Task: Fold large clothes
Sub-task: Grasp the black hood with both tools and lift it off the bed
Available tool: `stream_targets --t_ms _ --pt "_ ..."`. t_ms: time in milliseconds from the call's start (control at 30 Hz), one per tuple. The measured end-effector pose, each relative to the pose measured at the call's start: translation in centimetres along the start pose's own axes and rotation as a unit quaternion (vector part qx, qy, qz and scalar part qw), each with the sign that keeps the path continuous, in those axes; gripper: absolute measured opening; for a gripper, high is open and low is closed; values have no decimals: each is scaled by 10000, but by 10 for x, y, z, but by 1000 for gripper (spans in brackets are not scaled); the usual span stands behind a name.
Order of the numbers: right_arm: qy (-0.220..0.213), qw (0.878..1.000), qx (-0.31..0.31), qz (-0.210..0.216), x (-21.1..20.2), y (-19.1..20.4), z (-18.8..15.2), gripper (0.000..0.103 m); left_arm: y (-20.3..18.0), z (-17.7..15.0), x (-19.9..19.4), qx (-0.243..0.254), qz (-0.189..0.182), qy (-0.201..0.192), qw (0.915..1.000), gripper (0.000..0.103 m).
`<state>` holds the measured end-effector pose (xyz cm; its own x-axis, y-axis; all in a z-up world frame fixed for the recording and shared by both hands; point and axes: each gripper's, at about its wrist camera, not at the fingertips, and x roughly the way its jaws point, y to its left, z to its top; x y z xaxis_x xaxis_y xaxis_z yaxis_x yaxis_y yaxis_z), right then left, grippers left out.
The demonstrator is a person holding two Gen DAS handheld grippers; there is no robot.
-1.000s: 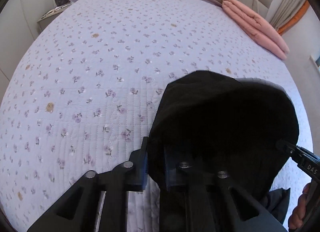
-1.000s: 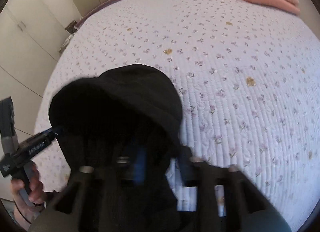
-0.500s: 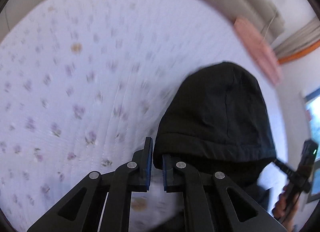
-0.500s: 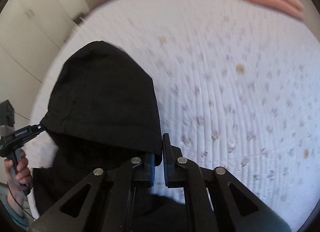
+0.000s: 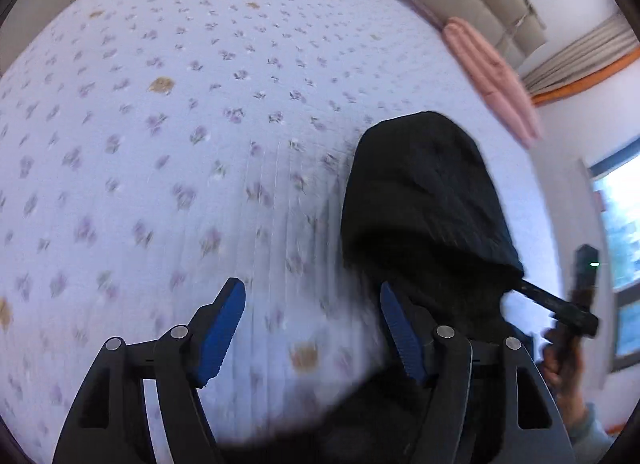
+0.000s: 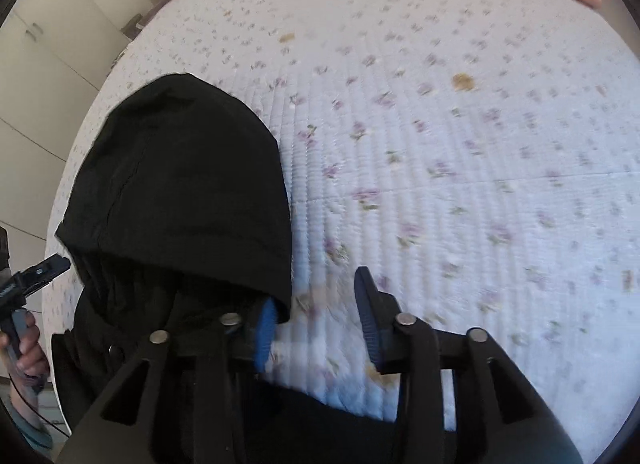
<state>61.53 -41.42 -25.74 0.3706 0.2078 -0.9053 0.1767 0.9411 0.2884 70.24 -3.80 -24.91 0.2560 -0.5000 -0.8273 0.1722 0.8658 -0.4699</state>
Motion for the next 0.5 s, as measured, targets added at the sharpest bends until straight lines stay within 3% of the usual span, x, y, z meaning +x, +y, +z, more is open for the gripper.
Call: stream_targets --t_ms 167,267,433,500 --pt "-171 9989 -414 -169 -47 5 -10 41 -16 -11 -50 634 515 -427 9957 72" --pt "-501 9969 -596 -111 -73 28 -1 41 -52 3 -61 991 372 -753 9915 72" --pt "-602 9951 -785 57 -52 84 38 41 -104 35 -21 1278 50 -757 9889 72" --pt "-521 9943 -924 -66 -31 98 44 41 -109 42 10 1335 240 -546 9892 72"
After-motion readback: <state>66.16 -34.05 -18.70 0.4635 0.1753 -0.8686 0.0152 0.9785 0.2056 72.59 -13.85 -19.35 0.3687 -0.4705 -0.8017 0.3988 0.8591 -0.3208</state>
